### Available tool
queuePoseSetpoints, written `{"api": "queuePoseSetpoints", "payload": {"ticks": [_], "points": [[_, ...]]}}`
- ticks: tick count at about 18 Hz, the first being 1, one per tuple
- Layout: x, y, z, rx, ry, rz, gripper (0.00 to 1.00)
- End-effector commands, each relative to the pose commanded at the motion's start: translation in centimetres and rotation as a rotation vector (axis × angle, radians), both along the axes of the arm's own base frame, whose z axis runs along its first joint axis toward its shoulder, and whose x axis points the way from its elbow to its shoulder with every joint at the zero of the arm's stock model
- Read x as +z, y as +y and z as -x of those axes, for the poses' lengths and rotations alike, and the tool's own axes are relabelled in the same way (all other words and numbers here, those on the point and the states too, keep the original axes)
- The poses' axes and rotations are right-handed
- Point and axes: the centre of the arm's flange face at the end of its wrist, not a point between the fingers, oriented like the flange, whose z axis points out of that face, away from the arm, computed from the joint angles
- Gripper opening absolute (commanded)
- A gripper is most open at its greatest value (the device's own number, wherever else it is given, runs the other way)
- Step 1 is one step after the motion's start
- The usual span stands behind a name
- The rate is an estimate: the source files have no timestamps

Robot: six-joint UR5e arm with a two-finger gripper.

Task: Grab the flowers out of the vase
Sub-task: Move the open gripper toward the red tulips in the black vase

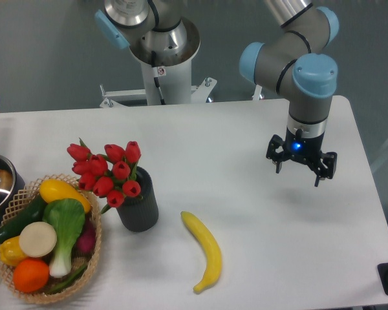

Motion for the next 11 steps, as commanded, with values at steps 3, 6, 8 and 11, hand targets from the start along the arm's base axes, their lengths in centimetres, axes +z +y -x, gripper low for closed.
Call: {"api": "queuePoseSetpoints", "payload": {"ticks": [3,6,8,11], "points": [[0.1,-0.1,0.0,-0.001,0.002,-0.004,1.0],[0.3,0.4,-0.4,-0.014,-0.004,-0.031,1.0],[0.4,1.3,-1.0,-0.037,-0.033,-0.128,1.0],[1.1,1.9,-2.7,-0.066,-0.084,-0.253,1.0]]}}
